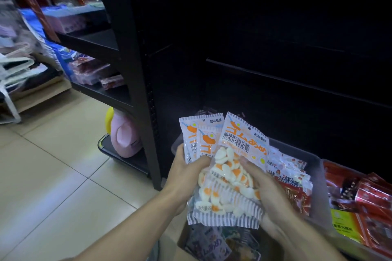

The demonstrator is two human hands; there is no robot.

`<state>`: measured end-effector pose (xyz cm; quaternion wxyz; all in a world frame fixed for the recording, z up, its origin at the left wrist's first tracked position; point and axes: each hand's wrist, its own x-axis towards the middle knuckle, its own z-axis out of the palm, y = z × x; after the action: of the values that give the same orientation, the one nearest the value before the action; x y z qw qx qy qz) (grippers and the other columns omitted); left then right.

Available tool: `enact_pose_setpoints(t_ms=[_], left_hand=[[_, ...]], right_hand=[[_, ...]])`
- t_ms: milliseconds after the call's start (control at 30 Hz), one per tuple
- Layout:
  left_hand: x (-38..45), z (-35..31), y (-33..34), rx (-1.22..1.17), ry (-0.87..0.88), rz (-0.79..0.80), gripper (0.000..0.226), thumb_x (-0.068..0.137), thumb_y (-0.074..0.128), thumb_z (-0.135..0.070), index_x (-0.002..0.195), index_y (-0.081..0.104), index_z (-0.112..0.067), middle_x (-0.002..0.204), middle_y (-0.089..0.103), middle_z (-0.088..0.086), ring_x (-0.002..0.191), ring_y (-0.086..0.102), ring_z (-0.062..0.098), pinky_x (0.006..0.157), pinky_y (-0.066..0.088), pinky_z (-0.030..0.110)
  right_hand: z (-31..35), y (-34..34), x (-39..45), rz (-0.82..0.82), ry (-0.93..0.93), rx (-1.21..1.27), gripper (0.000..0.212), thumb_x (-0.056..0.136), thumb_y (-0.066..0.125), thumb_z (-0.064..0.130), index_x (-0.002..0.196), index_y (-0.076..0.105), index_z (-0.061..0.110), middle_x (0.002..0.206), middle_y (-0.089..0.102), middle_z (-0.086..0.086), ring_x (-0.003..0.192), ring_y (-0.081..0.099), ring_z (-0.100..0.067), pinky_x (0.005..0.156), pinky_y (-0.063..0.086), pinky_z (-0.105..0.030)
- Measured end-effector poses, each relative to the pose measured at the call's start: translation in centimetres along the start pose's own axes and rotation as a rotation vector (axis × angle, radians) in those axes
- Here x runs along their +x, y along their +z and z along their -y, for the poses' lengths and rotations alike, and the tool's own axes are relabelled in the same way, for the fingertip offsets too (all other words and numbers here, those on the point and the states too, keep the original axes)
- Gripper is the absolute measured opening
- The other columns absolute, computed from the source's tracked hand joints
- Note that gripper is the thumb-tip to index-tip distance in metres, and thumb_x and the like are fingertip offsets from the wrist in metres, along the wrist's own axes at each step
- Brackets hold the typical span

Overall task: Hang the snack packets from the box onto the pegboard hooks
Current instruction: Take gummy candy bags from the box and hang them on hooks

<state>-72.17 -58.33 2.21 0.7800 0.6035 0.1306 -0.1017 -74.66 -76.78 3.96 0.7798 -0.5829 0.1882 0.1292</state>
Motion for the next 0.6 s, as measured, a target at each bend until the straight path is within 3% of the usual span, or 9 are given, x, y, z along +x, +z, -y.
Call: enact_pose_setpoints(t_ms=[100, 233, 333, 433, 533, 600], left_hand=[[-0.1, -0.1, -0.2, -0.002, -0.039, 0.058, 0.049, 0.093, 0.078, -0.021, 0.135, 0.054, -0.03, 0.113, 0.08, 0.005, 0.098, 0.081, 0.026, 0.092, 0.064, 0.051], [-0.1, -1.2, -0.3, 0.016, -0.047, 0.168, 0.076, 0.079, 0.095, -0.038, 0.141, 0.05, -0.036, 0.122, 0.079, 0.002, 0.11, 0.078, 0.027, 0.1, 0.06, 0.055], [0.0, -2.0, -0.3, 0.019, -0.013, 0.19, 0.075, 0.071, 0.099, -0.033, 0.135, 0.061, -0.032, 0.124, 0.078, 0.005, 0.112, 0.077, 0.029, 0.1, 0.06, 0.056], [0.0, -2.5, -0.4, -0.07, -0.021, 0.158, 0.064, 0.074, 0.094, -0.02, 0.131, 0.064, -0.024, 0.122, 0.079, 0.011, 0.109, 0.078, 0.034, 0.099, 0.06, 0.058], [0.3, -3.2, -0.8, -0.122, -0.047, 0.143, 0.062, 0.072, 0.092, -0.012, 0.128, 0.067, -0.018, 0.122, 0.076, 0.019, 0.104, 0.078, 0.041, 0.094, 0.061, 0.062], [0.6, -3.6, -1.3, -0.151, -0.047, 0.145, 0.066, 0.066, 0.092, -0.018, 0.128, 0.069, -0.017, 0.121, 0.077, 0.021, 0.104, 0.077, 0.044, 0.096, 0.059, 0.066]], right_hand=[[-0.3, 0.3, -0.2, 0.041, 0.003, -0.02, 0.055, 0.08, 0.075, 0.04, 0.125, 0.068, 0.008, 0.108, 0.079, -0.017, 0.099, 0.077, -0.038, 0.088, 0.06, -0.053], [-0.2, 0.8, -0.4, 0.075, 0.031, 0.003, 0.068, 0.078, 0.079, 0.039, 0.135, 0.062, 0.006, 0.119, 0.075, -0.023, 0.112, 0.072, -0.044, 0.105, 0.05, -0.064], [0.7, 0.9, -0.5, 0.078, 0.019, -0.001, 0.065, 0.073, 0.085, 0.039, 0.128, 0.069, 0.007, 0.117, 0.076, -0.021, 0.111, 0.072, -0.043, 0.109, 0.048, -0.062], [2.8, 0.9, -0.3, -0.014, -0.057, -0.015, 0.043, 0.079, 0.084, 0.035, 0.111, 0.079, 0.007, 0.11, 0.077, -0.022, 0.104, 0.075, -0.043, 0.106, 0.05, -0.061], [7.1, 1.2, 0.1, -0.107, -0.219, -0.04, 0.051, 0.076, 0.088, 0.043, 0.112, 0.079, 0.008, 0.11, 0.079, -0.018, 0.1, 0.077, -0.039, 0.102, 0.054, -0.058], [10.5, 2.4, 0.1, -0.126, -0.369, -0.075, 0.038, 0.083, 0.085, 0.035, 0.109, 0.078, 0.009, 0.105, 0.08, -0.016, 0.092, 0.079, -0.034, 0.088, 0.062, -0.05]])
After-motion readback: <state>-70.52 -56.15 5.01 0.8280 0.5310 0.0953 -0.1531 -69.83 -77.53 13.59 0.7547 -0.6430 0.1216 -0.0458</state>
